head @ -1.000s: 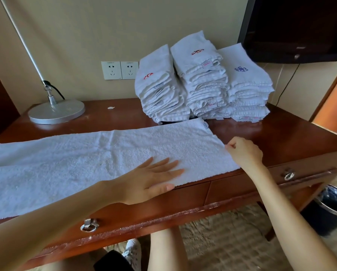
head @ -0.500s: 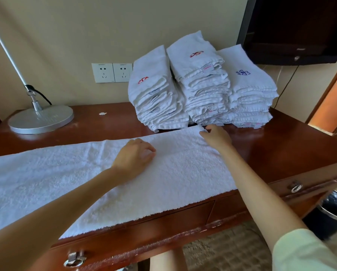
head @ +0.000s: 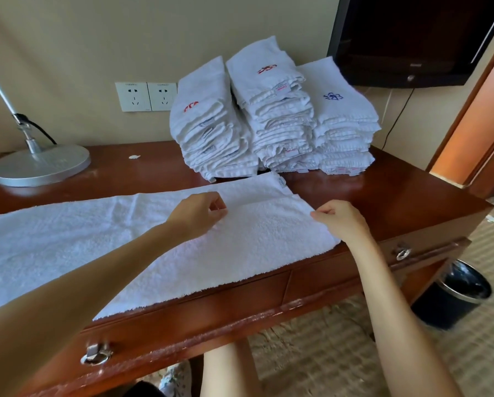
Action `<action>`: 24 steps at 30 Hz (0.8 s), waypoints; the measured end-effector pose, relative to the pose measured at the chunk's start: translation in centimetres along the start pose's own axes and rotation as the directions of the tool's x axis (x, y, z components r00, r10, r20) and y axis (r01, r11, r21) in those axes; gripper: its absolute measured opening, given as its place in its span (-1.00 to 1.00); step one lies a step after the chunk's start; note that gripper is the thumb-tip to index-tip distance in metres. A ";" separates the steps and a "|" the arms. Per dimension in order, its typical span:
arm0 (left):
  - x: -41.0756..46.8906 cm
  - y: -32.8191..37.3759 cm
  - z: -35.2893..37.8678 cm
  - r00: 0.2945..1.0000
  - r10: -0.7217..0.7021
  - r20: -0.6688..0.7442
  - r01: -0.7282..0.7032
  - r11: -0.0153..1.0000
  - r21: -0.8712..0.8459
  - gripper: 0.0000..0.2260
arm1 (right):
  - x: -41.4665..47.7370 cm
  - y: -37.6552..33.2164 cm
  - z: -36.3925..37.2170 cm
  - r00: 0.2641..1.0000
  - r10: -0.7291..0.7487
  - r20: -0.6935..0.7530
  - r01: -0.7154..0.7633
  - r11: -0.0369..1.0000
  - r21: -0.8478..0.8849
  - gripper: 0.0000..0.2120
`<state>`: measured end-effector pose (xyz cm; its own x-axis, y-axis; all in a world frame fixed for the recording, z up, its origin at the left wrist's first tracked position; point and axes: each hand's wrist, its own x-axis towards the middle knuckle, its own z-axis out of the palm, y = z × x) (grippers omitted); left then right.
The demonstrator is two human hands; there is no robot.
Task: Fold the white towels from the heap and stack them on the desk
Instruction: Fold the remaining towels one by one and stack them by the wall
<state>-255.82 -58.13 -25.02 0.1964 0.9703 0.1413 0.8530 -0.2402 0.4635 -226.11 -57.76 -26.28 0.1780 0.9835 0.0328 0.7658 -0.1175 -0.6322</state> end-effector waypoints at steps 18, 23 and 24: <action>-1.2 0.4 0.3 0.992 -0.031 0.123 0.033 0.999 -0.012 -0.90 | -2.0 1.9 -0.6 0.998 -0.045 0.037 0.046 0.999 -0.017 -0.90; -1.1 0.9 -1.7 0.917 -0.073 0.392 0.186 0.948 -0.259 -0.83 | -2.4 2.3 -0.7 0.997 -0.077 0.008 0.076 0.992 0.105 -0.86; -1.1 0.8 -1.5 0.926 -0.083 0.370 0.177 0.957 -0.230 -0.85 | -2.5 2.3 -0.6 0.997 -0.075 0.000 0.075 0.993 0.095 -0.87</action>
<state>-256.08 -59.43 -23.52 0.2901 0.9287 -0.2308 0.7397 -0.0646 0.6698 -224.39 -60.58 -27.33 0.1201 0.9895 0.0805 0.7149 -0.0300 -0.6986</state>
